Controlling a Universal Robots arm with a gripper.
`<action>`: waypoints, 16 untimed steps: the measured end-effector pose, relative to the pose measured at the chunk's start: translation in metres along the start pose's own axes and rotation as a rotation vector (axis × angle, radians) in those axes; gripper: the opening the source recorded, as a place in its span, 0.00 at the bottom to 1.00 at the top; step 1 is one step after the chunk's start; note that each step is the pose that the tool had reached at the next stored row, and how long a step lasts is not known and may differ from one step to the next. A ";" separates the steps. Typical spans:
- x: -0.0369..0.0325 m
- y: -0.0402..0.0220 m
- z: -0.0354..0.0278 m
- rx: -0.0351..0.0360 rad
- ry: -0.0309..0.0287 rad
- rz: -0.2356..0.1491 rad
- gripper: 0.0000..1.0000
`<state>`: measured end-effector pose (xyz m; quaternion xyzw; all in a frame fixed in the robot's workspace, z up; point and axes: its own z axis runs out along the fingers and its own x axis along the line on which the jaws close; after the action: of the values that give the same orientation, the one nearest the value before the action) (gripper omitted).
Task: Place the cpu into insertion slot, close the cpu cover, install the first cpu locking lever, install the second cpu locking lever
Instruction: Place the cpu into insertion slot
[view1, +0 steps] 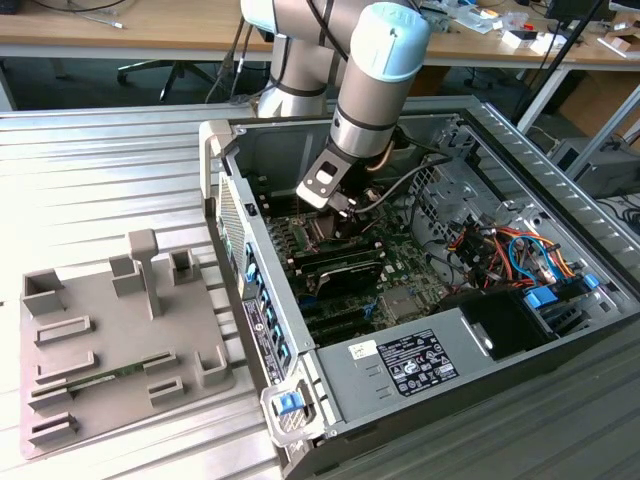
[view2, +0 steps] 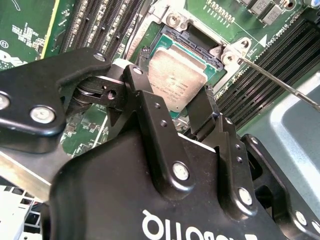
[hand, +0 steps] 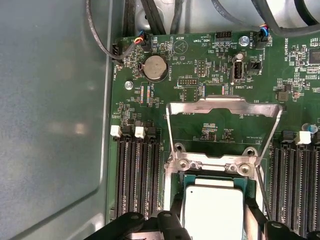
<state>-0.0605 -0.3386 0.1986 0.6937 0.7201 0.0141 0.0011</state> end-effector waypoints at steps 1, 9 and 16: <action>0.0001 0.0000 0.0003 0.0000 0.0000 0.000 0.55; 0.0003 -0.0001 0.0019 -0.0001 0.0001 0.000 0.55; 0.0003 -0.0001 0.0020 -0.0002 0.0003 0.000 0.68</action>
<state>-0.0605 -0.3382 0.1966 0.6938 0.7200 0.0143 0.0010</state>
